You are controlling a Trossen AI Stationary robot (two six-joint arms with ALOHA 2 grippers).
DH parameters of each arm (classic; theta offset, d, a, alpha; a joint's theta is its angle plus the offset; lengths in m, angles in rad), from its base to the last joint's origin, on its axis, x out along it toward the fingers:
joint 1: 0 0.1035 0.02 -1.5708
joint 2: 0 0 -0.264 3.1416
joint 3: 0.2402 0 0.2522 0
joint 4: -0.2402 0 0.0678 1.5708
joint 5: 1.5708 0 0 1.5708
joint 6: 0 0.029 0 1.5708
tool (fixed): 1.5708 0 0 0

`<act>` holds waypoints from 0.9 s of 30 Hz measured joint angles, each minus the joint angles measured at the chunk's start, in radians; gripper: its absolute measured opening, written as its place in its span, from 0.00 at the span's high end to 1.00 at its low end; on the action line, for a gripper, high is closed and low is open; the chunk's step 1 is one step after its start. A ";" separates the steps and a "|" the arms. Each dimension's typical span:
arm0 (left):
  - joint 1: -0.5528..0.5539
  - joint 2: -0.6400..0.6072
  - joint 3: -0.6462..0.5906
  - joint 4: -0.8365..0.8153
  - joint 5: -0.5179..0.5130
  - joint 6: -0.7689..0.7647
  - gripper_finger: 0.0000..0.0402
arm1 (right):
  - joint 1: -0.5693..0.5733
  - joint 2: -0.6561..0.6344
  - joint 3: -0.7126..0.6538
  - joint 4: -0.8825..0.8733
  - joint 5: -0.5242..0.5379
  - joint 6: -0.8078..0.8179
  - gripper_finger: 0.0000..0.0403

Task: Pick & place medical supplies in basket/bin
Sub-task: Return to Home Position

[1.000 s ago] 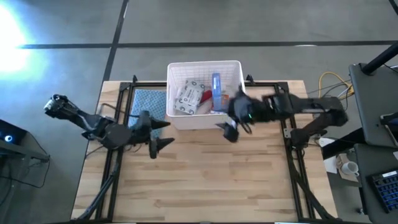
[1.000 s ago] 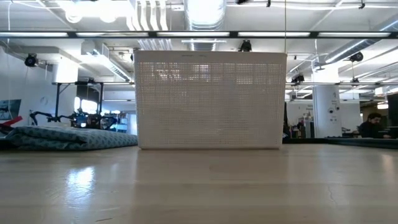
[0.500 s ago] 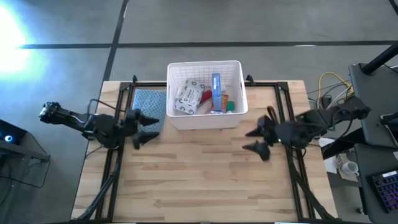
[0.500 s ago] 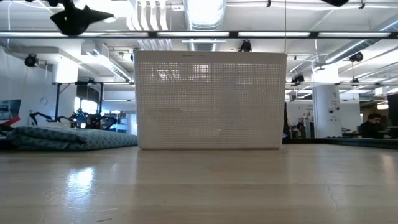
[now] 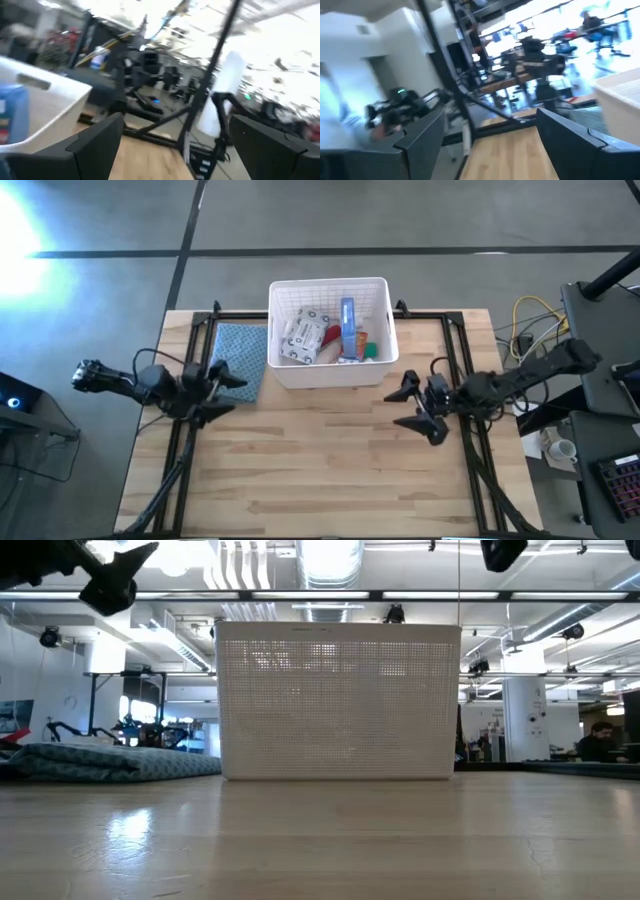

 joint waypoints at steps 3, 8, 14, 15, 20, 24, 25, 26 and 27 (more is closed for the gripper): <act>0.000 -0.061 -0.034 0.010 0.058 0.051 0.15 | -0.007 -0.007 -0.052 0.062 -0.051 0.001 0.26; 0.001 -0.172 -0.111 -0.032 0.058 0.050 0.15 | -0.009 -0.079 -0.148 0.107 -0.058 -0.039 0.27; 0.011 -0.245 -0.206 0.021 0.056 -0.010 0.15 | -0.025 -0.272 -0.295 0.155 -0.032 -0.056 0.26; 0.013 -0.242 -0.203 0.013 0.054 -0.018 0.15 | -0.025 -0.308 -0.316 0.155 -0.033 -0.060 0.25; 0.047 -0.241 -0.202 -0.011 0.029 -0.025 0.15 | -0.040 -0.479 -0.417 0.156 -0.024 -0.085 0.24; 0.080 -0.247 -0.198 -0.022 0.031 -0.026 0.15 | -0.066 -0.631 -0.452 0.071 -0.023 -0.112 0.25; 0.089 -0.246 -0.195 -0.017 0.029 -0.026 0.15 | -0.078 -0.666 -0.453 0.035 -0.026 -0.109 0.25; 0.099 -0.247 -0.194 -0.016 0.029 -0.026 0.15 | -0.094 -0.698 -0.453 0.005 -0.028 -0.102 0.26; 0.110 -0.247 -0.195 -0.017 0.030 -0.026 0.15 | -0.109 -0.732 -0.453 -0.030 -0.030 -0.090 0.26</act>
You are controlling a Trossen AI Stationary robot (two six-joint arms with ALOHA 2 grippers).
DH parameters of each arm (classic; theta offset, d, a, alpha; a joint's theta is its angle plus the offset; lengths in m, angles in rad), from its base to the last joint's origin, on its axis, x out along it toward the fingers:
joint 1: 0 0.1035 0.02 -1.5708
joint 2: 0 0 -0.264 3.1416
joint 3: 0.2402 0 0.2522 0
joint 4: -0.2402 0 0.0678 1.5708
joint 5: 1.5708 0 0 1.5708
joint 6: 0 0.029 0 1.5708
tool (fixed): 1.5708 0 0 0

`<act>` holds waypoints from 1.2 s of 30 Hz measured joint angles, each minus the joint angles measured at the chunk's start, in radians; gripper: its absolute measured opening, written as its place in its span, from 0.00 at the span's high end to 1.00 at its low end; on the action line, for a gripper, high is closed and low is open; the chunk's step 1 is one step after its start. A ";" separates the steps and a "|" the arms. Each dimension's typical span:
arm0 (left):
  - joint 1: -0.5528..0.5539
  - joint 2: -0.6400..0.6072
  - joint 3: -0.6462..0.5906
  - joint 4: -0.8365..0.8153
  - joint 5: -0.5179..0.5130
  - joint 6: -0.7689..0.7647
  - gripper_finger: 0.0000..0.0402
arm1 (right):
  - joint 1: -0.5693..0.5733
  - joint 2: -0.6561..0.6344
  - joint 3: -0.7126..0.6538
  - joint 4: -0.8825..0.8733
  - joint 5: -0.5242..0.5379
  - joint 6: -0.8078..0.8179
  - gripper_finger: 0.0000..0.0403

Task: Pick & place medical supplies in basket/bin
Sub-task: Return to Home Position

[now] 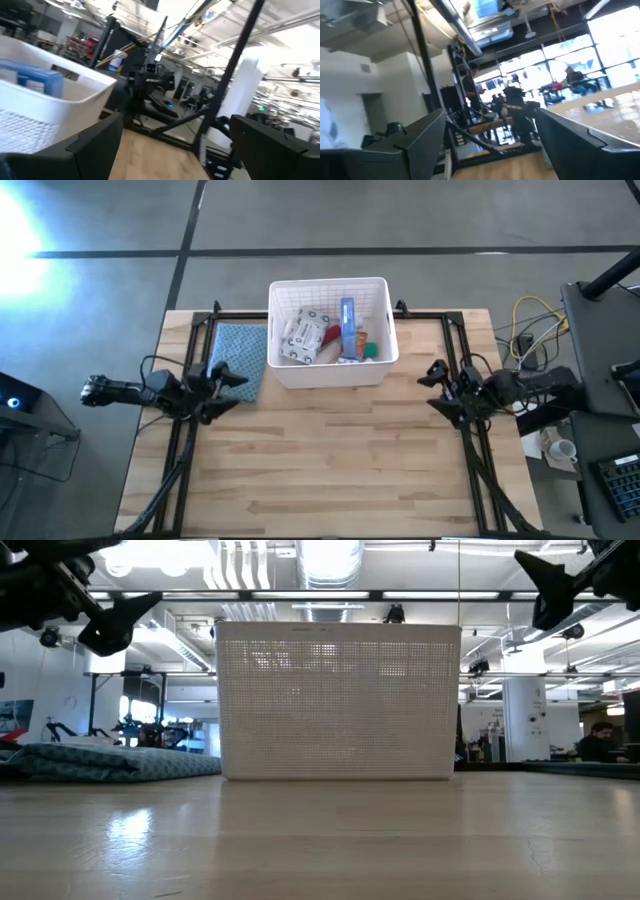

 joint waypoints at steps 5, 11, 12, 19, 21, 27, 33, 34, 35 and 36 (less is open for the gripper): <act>0.073 0.001 -0.009 -0.018 0.008 -0.035 0.15 | -0.090 -0.093 0.001 -0.134 -0.071 0.014 0.27; 0.149 0.004 -0.011 -0.072 0.190 -0.068 0.15 | -0.185 -0.093 0.000 -0.154 -0.227 0.020 0.25; 0.153 0.003 -0.011 -0.078 0.199 -0.067 0.15 | -0.192 -0.094 0.000 -0.163 -0.241 0.026 0.25; 0.158 0.031 -0.009 -0.239 0.112 -0.089 0.15 | -0.198 -0.073 0.000 -0.363 -0.204 0.033 0.24; 0.158 0.061 -0.007 -0.237 0.101 -0.093 0.15 | -0.198 -0.061 0.000 -0.407 -0.205 0.046 0.25; 0.157 0.137 -0.010 -0.238 0.104 -0.094 0.15 | -0.197 -0.027 0.000 -0.477 -0.205 0.047 0.26; 0.141 0.136 -0.011 -0.237 0.103 -0.094 0.15 | -0.197 -0.007 0.000 -0.483 -0.206 0.048 0.25; 0.140 0.109 -0.011 -0.237 0.107 -0.094 0.15 | -0.197 -0.016 0.000 -0.485 -0.206 0.048 0.25; 0.141 0.084 -0.011 -0.239 0.107 -0.094 0.15 | -0.197 -0.028 0.000 -0.486 -0.206 0.048 0.25; 0.144 0.064 -0.011 -0.239 0.107 -0.094 0.15 | -0.197 -0.040 0.000 -0.486 -0.206 0.049 0.24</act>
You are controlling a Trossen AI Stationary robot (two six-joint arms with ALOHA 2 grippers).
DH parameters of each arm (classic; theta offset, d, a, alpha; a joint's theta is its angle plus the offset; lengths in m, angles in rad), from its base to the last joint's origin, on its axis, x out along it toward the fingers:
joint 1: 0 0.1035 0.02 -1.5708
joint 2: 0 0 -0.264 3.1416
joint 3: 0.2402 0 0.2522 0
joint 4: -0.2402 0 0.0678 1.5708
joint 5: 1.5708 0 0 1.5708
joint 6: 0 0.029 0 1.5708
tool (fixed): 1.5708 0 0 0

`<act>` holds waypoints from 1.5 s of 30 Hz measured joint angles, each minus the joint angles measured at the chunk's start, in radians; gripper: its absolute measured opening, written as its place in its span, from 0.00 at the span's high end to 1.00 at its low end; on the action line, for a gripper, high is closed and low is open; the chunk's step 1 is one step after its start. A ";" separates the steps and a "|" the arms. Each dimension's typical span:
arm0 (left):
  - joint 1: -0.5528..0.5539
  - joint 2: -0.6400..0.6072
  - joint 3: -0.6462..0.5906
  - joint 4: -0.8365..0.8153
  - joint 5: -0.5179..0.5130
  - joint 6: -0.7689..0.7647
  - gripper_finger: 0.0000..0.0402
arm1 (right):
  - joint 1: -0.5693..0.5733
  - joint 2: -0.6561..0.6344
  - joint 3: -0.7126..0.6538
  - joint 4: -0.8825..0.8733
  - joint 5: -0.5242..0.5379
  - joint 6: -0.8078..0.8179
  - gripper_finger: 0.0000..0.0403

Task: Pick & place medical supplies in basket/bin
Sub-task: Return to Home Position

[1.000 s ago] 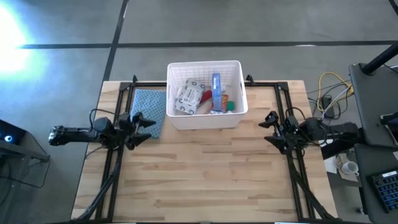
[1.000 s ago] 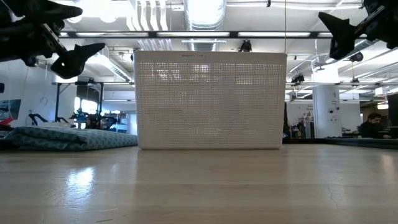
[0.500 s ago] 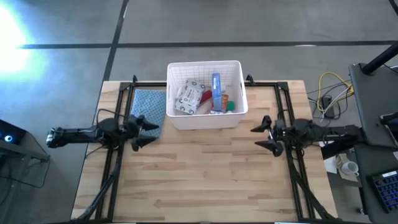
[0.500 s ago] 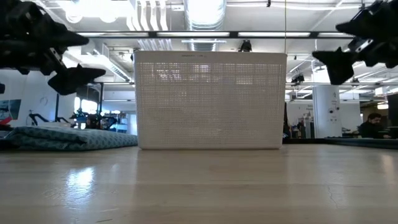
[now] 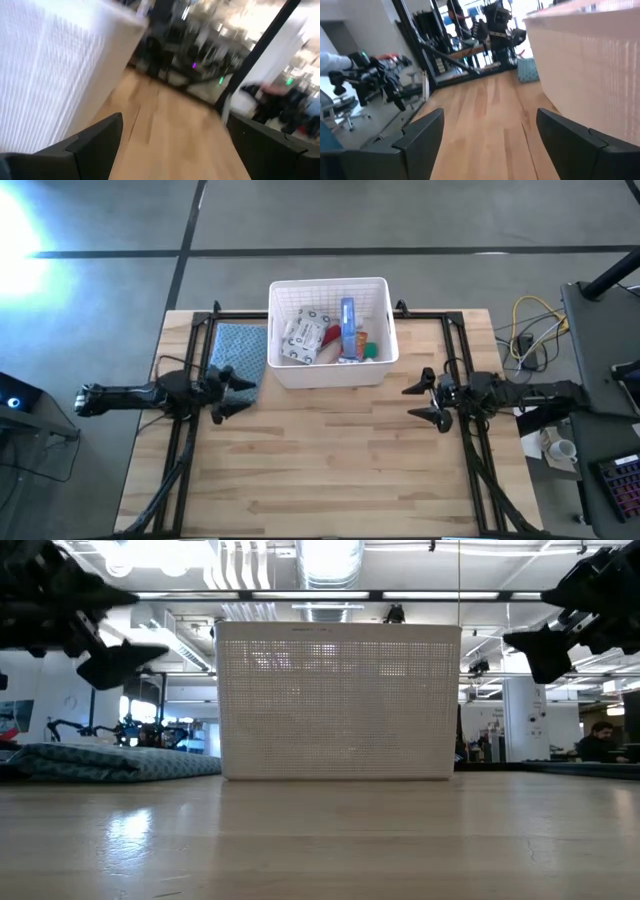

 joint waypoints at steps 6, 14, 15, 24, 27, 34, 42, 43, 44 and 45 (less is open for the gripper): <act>0.010 -0.065 -0.001 0.008 -0.001 -0.001 0.15 | 0.000 -0.054 0.001 0.028 -0.001 0.000 0.24; 0.011 -0.064 -0.001 0.007 0.000 -0.001 0.15 | 0.000 -0.054 0.000 0.028 -0.002 0.000 0.26; 0.012 -0.064 -0.002 0.007 0.000 0.000 0.15 | 0.000 -0.054 0.000 0.027 -0.002 0.000 0.26; 0.014 -0.057 -0.002 0.006 0.000 0.000 0.15 | 0.089 -0.054 0.000 0.028 0.001 0.000 0.25; 0.014 -0.018 -0.001 0.005 0.000 0.000 0.15 | 0.131 -0.054 0.000 0.028 0.000 0.000 0.26; 0.014 0.060 0.000 0.003 0.000 0.000 0.15 | 0.143 -0.049 0.000 0.029 -0.001 0.000 0.26; 0.014 0.160 0.000 0.003 0.000 0.000 0.15 | 0.143 -0.037 0.000 0.028 -0.001 0.000 0.24; 0.014 0.171 0.000 0.003 0.000 0.000 0.15 | 0.143 -0.039 0.000 0.028 -0.001 0.000 0.24; 0.014 0.183 0.000 0.003 0.000 0.000 0.15 | 0.142 -0.039 0.000 0.028 -0.001 0.000 0.24; 0.014 0.195 0.000 0.003 0.000 0.000 0.15 | 0.142 -0.039 0.000 0.028 -0.001 0.000 0.24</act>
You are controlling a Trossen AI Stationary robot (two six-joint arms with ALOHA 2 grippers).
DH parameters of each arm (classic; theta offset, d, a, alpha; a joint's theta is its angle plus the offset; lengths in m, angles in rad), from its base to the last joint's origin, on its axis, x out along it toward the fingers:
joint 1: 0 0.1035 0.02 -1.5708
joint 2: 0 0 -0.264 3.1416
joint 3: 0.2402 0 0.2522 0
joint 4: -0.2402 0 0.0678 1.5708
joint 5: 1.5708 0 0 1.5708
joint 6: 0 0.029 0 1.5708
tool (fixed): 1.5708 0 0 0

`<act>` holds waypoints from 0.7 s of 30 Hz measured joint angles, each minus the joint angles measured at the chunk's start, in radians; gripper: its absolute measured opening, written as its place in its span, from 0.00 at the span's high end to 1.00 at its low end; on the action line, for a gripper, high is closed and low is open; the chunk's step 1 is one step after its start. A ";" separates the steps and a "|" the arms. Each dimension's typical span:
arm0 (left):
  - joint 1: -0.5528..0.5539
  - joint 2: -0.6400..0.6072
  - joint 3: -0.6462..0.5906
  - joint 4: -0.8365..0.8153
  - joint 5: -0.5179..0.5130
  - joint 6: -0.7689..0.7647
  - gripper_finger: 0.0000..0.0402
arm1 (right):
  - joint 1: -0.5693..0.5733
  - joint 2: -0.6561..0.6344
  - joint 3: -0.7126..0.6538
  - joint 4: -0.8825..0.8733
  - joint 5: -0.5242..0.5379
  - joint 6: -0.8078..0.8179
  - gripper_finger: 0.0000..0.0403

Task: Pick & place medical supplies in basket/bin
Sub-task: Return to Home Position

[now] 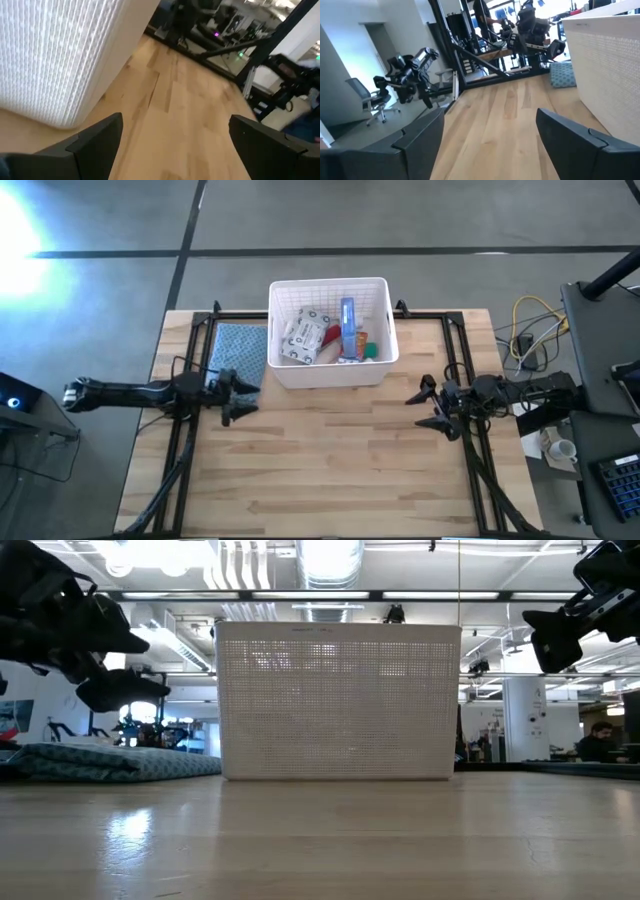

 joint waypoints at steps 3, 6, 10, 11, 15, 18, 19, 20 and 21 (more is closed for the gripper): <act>0.000 0.032 0.000 0.000 0.000 0.000 0.15 | 0.000 0.000 0.000 0.000 0.000 0.000 0.25; 0.000 0.066 0.000 0.000 0.000 0.000 0.15 | 0.000 0.000 0.000 0.000 0.001 0.000 0.26; 0.000 0.106 0.000 0.000 0.000 0.000 0.15 | 0.000 0.000 0.000 0.000 0.001 0.000 0.26; 0.000 0.115 0.000 0.000 0.000 0.000 0.15 | 0.000 0.000 0.000 0.001 0.001 0.000 0.26; 0.000 0.150 0.000 0.000 0.000 0.000 0.15 | 0.000 0.000 0.000 0.000 0.002 0.000 0.24; 0.000 0.170 0.000 0.000 0.000 0.000 0.15 | 0.000 0.000 0.000 0.000 0.001 0.000 0.24; 0.000 0.177 0.000 0.000 0.000 0.000 0.15 | 0.000 0.000 0.000 0.000 0.001 0.000 0.24; 0.000 0.184 0.000 0.000 0.000 0.000 0.15 | 0.000 0.000 0.000 0.000 0.001 0.000 0.24; 0.000 0.190 0.000 0.000 0.000 0.000 0.15 | 0.000 0.000 0.000 0.000 0.001 0.000 0.24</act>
